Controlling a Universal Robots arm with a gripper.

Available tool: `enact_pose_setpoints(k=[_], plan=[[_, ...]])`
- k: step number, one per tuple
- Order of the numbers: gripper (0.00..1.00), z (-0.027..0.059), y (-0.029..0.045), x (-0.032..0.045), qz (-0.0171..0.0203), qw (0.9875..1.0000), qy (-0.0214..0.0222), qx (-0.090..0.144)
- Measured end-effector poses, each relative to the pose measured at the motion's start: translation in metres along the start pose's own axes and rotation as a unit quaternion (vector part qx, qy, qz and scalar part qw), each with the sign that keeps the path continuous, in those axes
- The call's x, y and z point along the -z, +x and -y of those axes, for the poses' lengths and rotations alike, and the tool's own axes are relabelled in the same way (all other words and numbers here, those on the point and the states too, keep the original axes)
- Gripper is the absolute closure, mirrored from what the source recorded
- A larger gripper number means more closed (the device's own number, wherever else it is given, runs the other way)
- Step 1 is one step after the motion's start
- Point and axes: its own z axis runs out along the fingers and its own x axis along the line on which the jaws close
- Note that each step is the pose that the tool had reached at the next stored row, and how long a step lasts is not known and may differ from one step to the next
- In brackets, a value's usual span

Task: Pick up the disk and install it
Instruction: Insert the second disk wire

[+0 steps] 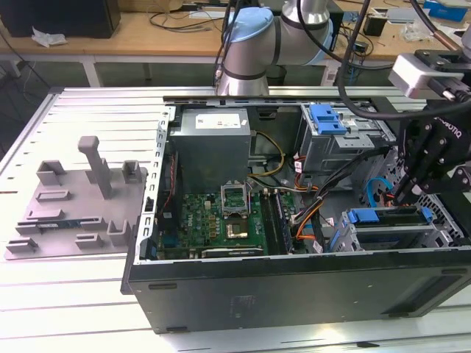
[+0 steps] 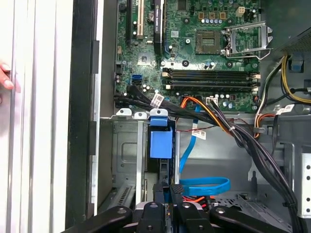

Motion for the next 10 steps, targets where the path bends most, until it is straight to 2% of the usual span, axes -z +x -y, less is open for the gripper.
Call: enact_pose_setpoints(k=[10], plan=[[0.84,0.0003,0.0001,-0.0021,0.0000,1.0000,0.0000,0.000]])
